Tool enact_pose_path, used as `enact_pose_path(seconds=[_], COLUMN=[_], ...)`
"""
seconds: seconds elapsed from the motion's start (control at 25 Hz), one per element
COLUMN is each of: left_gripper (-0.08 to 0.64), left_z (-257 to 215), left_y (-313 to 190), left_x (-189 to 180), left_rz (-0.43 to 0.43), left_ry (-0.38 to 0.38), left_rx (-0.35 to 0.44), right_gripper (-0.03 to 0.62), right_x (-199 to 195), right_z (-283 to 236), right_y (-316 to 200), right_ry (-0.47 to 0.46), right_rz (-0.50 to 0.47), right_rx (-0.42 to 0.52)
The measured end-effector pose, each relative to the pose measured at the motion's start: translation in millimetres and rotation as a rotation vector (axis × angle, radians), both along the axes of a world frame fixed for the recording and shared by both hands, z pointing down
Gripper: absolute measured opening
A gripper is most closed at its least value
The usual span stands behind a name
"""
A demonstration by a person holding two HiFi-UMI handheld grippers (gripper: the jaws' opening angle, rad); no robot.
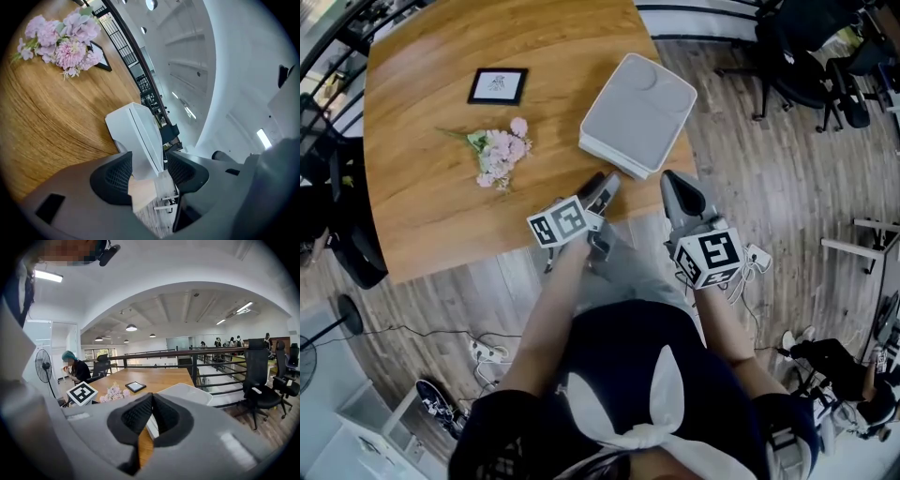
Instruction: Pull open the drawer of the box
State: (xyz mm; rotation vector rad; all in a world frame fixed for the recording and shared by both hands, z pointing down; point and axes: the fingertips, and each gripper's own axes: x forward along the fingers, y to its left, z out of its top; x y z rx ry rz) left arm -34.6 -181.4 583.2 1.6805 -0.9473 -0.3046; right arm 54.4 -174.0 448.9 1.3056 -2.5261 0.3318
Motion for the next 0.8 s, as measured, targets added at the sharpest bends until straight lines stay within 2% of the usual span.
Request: enact_pose_path(seconds=[0.48,0.8], left_gripper=[0.232,0.232], left_z=[35,43], left_y=[-25,-35], left_x=[8,15], left_rz=[0.047,0.069], left_ry=[0.052,0.132], left_rx=[-0.079,-0.107], right_gripper=[-0.003,-0.002], right_x=[-2,5], right_z=[23,31], right_y=[-19,-30], right_ry=[-0.004,0.001], right_rz=[0.017,0.039], right_rx=[-0.053,-0.07])
